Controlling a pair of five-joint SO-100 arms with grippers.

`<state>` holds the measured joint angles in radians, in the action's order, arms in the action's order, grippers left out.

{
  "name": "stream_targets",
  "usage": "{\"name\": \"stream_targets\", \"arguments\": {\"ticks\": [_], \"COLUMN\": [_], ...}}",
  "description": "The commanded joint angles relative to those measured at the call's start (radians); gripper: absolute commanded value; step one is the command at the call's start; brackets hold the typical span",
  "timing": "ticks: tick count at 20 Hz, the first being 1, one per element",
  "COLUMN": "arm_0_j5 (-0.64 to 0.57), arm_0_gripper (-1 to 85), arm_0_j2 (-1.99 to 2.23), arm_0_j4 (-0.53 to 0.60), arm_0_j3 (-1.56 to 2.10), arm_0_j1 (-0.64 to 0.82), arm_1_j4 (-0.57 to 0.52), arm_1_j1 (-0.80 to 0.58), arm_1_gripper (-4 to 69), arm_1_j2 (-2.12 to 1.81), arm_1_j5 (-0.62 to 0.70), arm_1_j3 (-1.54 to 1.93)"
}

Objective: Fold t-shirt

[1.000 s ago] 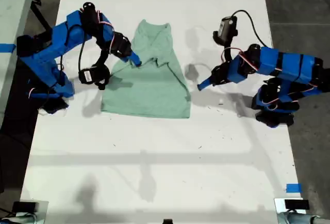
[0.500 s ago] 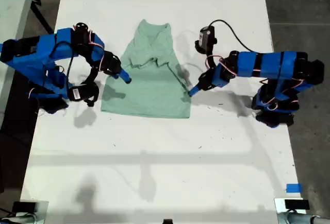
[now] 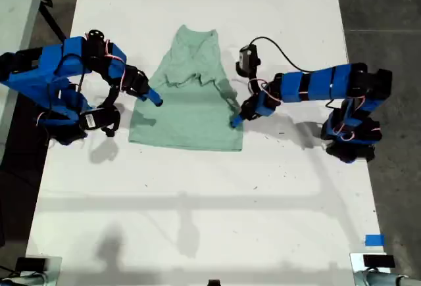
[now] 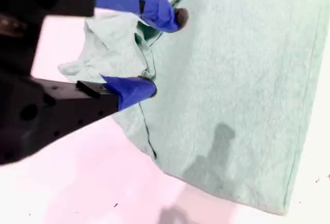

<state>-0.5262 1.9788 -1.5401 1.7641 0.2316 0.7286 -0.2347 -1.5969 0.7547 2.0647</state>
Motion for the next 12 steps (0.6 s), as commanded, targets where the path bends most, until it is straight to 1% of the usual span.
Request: {"name": "stream_targets", "arguments": {"ticks": [1, 2, 3, 5, 6, 12], "arm_0_j5": [0.003, 0.003, 0.002, 0.000, -0.002, -0.005], "arm_0_gripper": [20.3, 20.3, 20.3, 20.3, 20.3, 20.3], "arm_0_j2": [0.048, 0.055, 0.064, 0.078, 0.083, 0.094], "arm_0_j4": [0.031, 0.031, 0.034, 0.034, 0.035, 0.041], "arm_0_j3": [0.006, 0.015, 0.023, 0.035, 0.038, 0.051], "arm_0_j1": [0.017, 0.020, 0.025, 0.032, 0.035, 0.040], "arm_1_j4": [-0.038, -0.038, -0.034, -0.017, -0.006, 0.051], "arm_1_j1": [-0.003, -0.003, -0.003, -0.008, -0.011, -0.008], "arm_1_gripper": [25.2, 22.9, 19.0, 7.3, 5.2, 2.7], "arm_1_j2": [0.044, 0.069, 0.089, 0.126, 0.143, 0.198], "arm_1_j5": [0.015, 0.015, 0.014, 0.006, 0.002, 0.012], "arm_1_j3": [-0.101, -0.121, -0.143, -0.183, -0.202, -0.285]}}
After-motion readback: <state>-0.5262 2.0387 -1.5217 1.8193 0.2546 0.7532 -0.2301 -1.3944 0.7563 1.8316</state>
